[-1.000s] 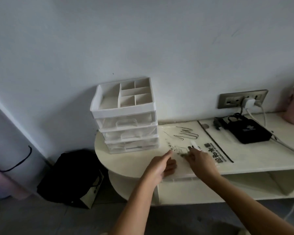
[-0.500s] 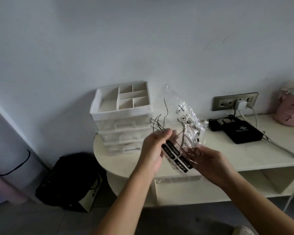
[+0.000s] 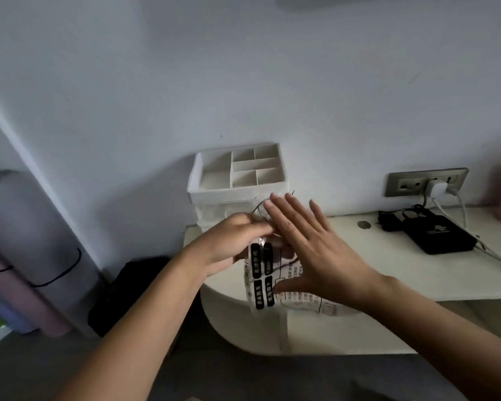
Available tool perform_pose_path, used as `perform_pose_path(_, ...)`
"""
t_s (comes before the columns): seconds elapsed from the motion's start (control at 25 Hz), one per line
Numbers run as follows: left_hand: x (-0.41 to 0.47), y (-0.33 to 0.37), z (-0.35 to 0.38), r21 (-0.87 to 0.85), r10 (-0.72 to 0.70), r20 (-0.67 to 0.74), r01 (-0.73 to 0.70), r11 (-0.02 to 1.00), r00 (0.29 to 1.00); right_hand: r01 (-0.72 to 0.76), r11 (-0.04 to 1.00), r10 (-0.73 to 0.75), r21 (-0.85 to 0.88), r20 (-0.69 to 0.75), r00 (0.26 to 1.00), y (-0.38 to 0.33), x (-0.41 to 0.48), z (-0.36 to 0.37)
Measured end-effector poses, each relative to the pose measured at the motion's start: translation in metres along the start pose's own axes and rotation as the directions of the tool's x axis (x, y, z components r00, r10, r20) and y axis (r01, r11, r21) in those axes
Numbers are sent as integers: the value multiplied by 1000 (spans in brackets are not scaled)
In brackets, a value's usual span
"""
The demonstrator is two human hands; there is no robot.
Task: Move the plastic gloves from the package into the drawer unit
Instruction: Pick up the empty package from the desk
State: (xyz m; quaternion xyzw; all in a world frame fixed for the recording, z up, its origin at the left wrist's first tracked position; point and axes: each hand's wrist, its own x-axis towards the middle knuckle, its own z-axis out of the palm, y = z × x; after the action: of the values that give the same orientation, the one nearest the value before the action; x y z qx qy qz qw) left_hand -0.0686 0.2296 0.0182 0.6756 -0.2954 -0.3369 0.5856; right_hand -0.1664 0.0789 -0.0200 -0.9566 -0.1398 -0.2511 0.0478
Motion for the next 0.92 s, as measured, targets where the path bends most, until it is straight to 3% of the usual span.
perform_pose_path(0.04,-4,-2,-5,-37,-9,94,12,999,996,-22,1000,22,2,-4,1000,-1,3,8)
perform_pose_path(0.12,-12,-6,-17,66,14,160,-24,997,987,-63,995,68,82,-60,996,2,8,18)
perform_pose_path(0.2,-15,-10,-25,347,89,-6,-82,934,996,-146,978,151,151,-20,988,4,13,21)
perform_pose_path(0.28,-21,-14,-30,600,181,-149,-56,798,972,-231,951,214,207,101,972,2,20,23)
perform_pose_path(0.36,-25,-21,-36,734,116,-136,21,679,984,-313,864,236,394,231,944,1,30,26)
perform_pose_path(0.4,-25,-26,-40,739,75,-141,54,672,987,-340,795,219,503,285,933,1,35,28)
perform_pose_path(0.52,-24,-40,-61,575,176,-271,12,818,946,-393,604,91,693,430,898,2,52,36)
perform_pose_path(0.6,-27,-46,-81,452,170,-318,-9,892,933,-470,426,5,773,517,856,0,64,47)
perform_pose_path(0.68,-38,-50,-108,181,47,-161,-17,983,986,-539,244,-34,806,563,826,-1,77,61)
perform_pose_path(0.72,-43,-53,-123,-3,-2,-40,2,1000,999,-553,201,-41,809,571,820,0,84,69)
perform_pose_path(0.8,-48,-62,-144,-181,-46,62,56,982,997,-542,250,-77,802,575,815,-1,97,83)
perform_pose_path(0.92,-43,-87,-159,-77,-181,56,185,980,982,-442,407,-189,800,546,816,-11,125,100)
